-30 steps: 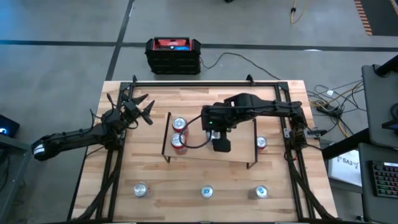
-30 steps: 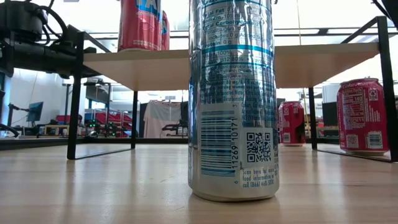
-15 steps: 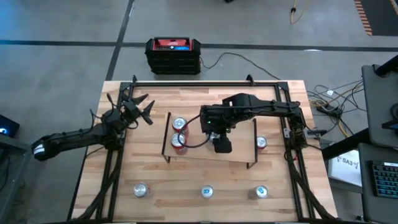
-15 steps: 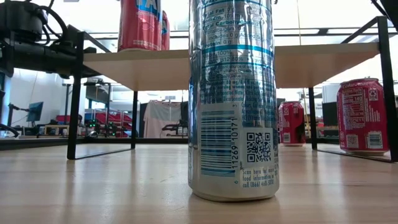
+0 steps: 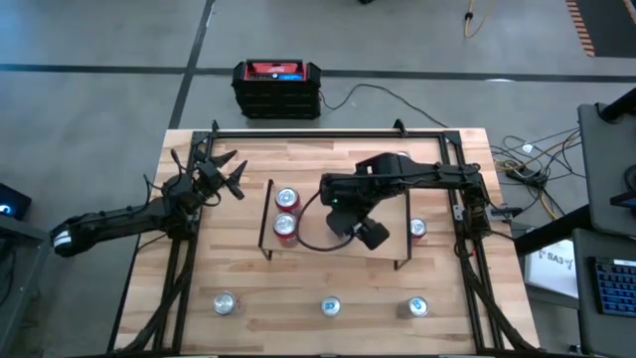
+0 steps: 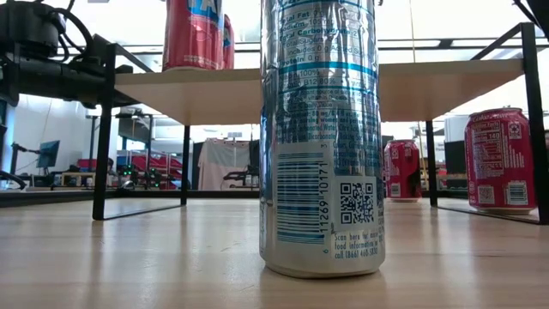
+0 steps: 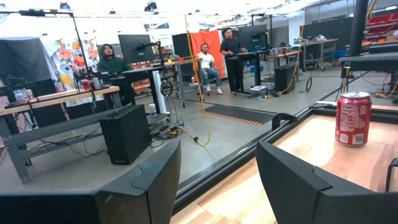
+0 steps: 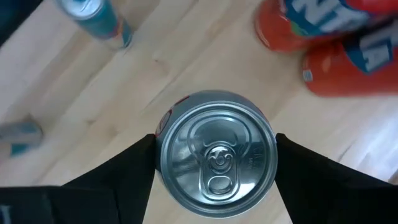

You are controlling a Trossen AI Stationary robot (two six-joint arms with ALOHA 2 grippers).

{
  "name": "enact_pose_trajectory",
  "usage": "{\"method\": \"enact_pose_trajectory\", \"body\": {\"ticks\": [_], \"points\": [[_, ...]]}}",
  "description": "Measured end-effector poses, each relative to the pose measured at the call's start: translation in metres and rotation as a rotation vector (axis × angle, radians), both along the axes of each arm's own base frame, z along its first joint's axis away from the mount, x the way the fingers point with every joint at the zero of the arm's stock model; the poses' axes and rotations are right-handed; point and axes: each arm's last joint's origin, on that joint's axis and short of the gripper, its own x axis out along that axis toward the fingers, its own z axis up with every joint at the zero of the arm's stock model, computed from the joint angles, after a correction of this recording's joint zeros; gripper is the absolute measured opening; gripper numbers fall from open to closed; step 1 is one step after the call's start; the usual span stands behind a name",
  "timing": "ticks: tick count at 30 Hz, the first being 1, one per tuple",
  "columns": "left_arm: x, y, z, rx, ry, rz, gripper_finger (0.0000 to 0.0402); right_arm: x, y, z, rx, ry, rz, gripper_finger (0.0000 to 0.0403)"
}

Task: Place canned beverage on shelf
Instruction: Put the top silver soda can on the shelf

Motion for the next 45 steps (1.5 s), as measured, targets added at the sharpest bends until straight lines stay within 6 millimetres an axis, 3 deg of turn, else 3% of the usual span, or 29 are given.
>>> {"method": "enact_pose_trajectory", "body": {"ticks": [7,25,33,40,45], "points": [[0.000,0.000,0.000,0.000,0.000,0.000,0.0195,-0.001,0.000,0.001,-0.031,-0.017,0.084,0.0273],[0.000,0.000,0.000,0.000,0.000,0.000,0.0195,0.000,-0.001,0.003,-0.022,-0.020,0.001,0.0329],[0.000,0.000,0.000,0.000,0.000,0.000,0.0195,0.000,-0.002,0.007,-0.008,-0.039,-0.084,0.0370],[0.000,0.000,0.000,0.000,0.000,0.000,0.0195,-0.005,-0.005,0.013,-0.075,-0.055,-0.270,0.0373],[0.000,0.000,0.000,0.000,0.000,0.000,0.0195,-0.013,-0.002,0.020,-0.030,-0.057,-0.340,0.0373]]}}
